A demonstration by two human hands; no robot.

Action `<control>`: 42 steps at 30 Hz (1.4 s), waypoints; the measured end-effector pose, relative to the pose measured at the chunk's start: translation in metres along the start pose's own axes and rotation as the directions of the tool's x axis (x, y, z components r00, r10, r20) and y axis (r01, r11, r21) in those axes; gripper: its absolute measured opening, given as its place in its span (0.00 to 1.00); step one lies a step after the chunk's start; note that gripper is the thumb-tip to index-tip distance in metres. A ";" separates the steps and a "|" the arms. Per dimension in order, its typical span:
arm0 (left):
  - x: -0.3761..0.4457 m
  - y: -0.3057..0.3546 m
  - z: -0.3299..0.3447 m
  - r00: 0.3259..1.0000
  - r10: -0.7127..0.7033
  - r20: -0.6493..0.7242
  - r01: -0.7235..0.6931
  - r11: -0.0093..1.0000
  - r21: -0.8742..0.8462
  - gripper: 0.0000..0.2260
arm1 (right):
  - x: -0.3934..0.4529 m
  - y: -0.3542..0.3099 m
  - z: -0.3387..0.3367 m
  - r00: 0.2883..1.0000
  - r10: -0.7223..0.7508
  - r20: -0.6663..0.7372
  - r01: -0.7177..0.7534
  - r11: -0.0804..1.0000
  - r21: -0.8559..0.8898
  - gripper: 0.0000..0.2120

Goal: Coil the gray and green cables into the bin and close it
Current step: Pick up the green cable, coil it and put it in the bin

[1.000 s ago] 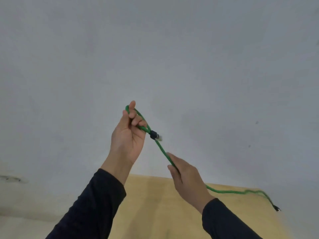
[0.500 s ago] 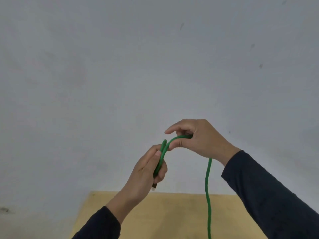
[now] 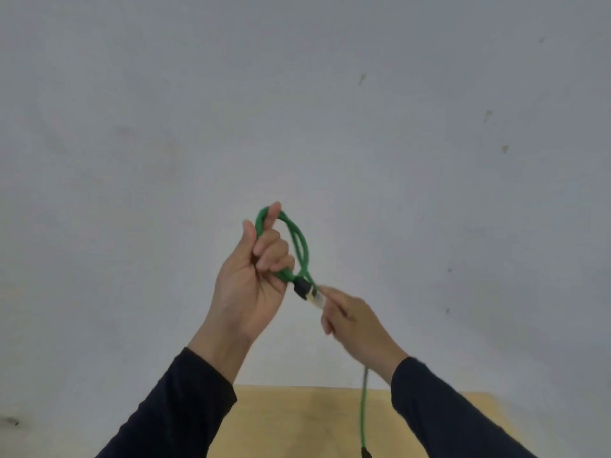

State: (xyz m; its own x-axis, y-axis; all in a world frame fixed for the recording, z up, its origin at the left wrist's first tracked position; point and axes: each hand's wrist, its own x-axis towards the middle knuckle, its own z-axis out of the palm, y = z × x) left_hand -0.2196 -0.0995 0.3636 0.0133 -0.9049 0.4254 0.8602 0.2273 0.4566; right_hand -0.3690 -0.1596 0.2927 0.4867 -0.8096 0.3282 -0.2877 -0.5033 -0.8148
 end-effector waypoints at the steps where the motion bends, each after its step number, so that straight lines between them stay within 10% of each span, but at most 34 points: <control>1: 0.006 0.007 -0.002 0.998 0.051 -0.036 -0.048 0.997 0.063 0.15 | -0.007 -0.001 0.008 0.999 -0.006 0.049 0.008 0.999 -0.047 0.14; 7: 0.011 0.007 -0.037 0.946 0.271 -0.179 -0.052 0.671 0.740 0.14 | -0.029 -0.048 0.021 0.926 -0.056 0.373 0.187 0.927 -0.325 0.12; 13: -0.030 -0.014 -0.049 1.000 0.007 -0.026 0.023 0.275 0.961 0.13 | -0.009 -0.092 -0.026 0.935 -0.118 0.334 0.258 0.873 -0.414 0.06; 21: -0.057 -0.024 -0.034 0.955 -0.296 -0.019 0.248 0.762 0.598 0.21 | 0.018 -0.088 -0.076 0.960 -0.083 0.268 0.101 0.993 -0.058 0.08; 25: -0.044 -0.006 -0.019 0.984 -0.177 0.004 0.174 0.968 0.179 0.23 | 0.018 -0.049 -0.062 0.998 -0.056 -0.022 0.059 0.978 0.198 0.10; 29: -0.020 0.011 -0.011 0.999 0.011 -0.038 -0.010 1.000 0.009 0.24 | -0.003 -0.013 -0.014 0.996 -0.044 -0.083 0.039 0.998 -0.052 0.13; 33: 0.000 0.013 -0.022 0.976 0.167 -0.138 -0.130 0.961 0.242 0.17 | -0.029 -0.016 0.031 0.991 -0.059 0.117 0.087 0.964 -0.250 0.14; 36: -0.001 0.000 -0.042 0.949 0.275 -0.152 -0.052 0.613 0.788 0.15 | -0.043 -0.038 0.041 0.959 -0.104 0.265 0.199 0.911 -0.360 0.10; 38: -0.011 -0.013 -0.054 0.968 0.240 -0.070 -0.028 0.384 0.923 0.14 | -0.042 -0.051 0.034 0.939 -0.158 0.307 0.288 0.848 -0.444 0.10; 42: -0.034 -0.028 -0.065 0.999 0.031 0.037 -0.045 0.302 0.952 0.14 | -0.025 -0.063 0.003 0.914 -0.223 0.340 0.369 0.807 -0.461 0.08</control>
State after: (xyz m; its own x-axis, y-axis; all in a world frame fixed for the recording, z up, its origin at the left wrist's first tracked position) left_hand -0.2111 -0.0981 0.2857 0.0212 -0.8834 0.4682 -0.2263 0.4519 0.8629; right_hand -0.3602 -0.1068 0.3348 0.7893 -0.5247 0.3189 -0.4332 -0.8439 -0.3164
